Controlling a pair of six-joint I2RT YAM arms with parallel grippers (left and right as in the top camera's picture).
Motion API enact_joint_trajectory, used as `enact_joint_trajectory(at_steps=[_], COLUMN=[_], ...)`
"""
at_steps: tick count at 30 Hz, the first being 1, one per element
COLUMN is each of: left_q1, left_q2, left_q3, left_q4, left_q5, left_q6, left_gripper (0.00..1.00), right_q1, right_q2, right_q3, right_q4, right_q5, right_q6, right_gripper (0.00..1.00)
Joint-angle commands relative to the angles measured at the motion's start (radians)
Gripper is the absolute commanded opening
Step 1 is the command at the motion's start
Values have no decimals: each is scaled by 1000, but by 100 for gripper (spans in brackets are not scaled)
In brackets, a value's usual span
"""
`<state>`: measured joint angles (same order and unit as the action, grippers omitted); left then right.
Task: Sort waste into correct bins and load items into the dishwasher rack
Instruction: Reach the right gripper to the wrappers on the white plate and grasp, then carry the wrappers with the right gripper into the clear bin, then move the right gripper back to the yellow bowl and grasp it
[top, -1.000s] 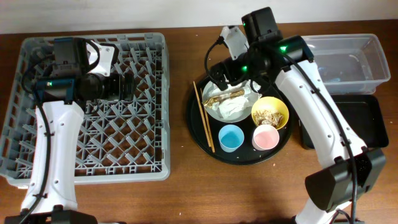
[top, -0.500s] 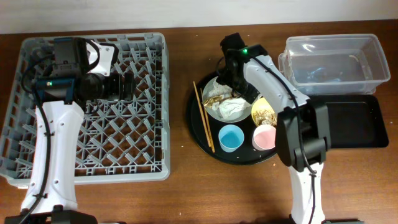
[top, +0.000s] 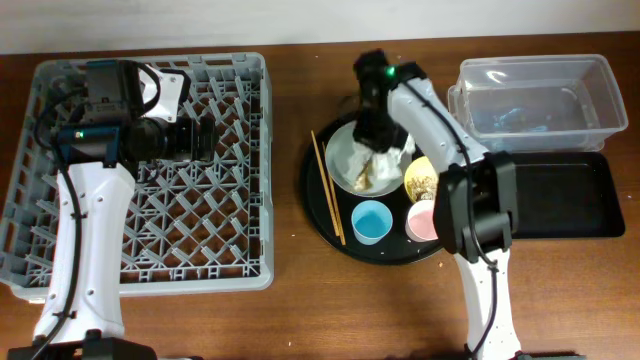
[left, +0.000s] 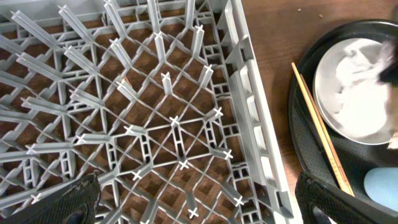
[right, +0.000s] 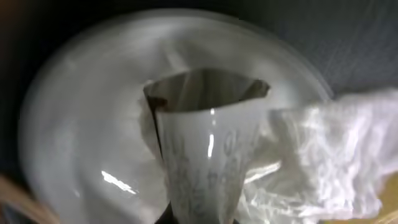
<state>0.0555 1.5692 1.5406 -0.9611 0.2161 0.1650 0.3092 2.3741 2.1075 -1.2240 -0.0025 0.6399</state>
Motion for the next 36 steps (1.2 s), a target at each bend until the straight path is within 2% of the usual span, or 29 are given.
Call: enact_joint_trajectory(at_steps=[1,4,6,11,15,16,17,18,19,23,25,27,30,31,33,35,36], left_q1=[-1,-1,-1,-1,-1,-1,-1,-1,-1,-1,-1,-1,-1,-1,-1,-1,-1], left_q2=[7,7,7,7,7,7,7,7,7,7,7,7,7,7,7,7,7], left_q3=[24,24,24,24,24,24,24,24,24,24,24,24,24,24,24,24,24], left_q4=[1,1,1,1,1,1,1,1,1,1,1,1,1,1,1,1,1], left_q5=[-3,-3,-3,-3,-3,-3,-3,-3,-3,-3,-3,-3,-3,-3,-3,-3,-3], left_q6=[17,17,16,16,17,16,17,16,17,16,16,16,16,16,17,17,17], left_gripper=[99,99,99,99,99,99,99,99,99,99,99,99,99,99,99,99,99], right_q1=[-45,-123,-222,-471,-575,-580,-586,-586,-586,-586,-585,-573,-477,-436,-317,-199,-161], right_q2=[-18,-18,-18,13,70,72,72,72,71,38,-10,-63,-84,-82,-78,-78,-78], right_q3=[414,755,858,810,618,571,522,507,508,571,612,655,659,642,592,460,394], right_q4=[-249,-412,-430,-384,-190,-148,-113,-104,-103,-122,-142,-252,-464,-475,-475,-475,-475], right_q5=[-50,-46,-45,88,93,93,87,86,84,26,-63,-260,-275,-275,-252,-65,-45], right_q6=[-320,-317,-266,7,61,61,61,60,56,-32,-201,-419,-566,-595,-598,-502,-476], right_gripper=[4,4,4,4,4,7,44,87,97,99,100,91,91,82,78,77,77])
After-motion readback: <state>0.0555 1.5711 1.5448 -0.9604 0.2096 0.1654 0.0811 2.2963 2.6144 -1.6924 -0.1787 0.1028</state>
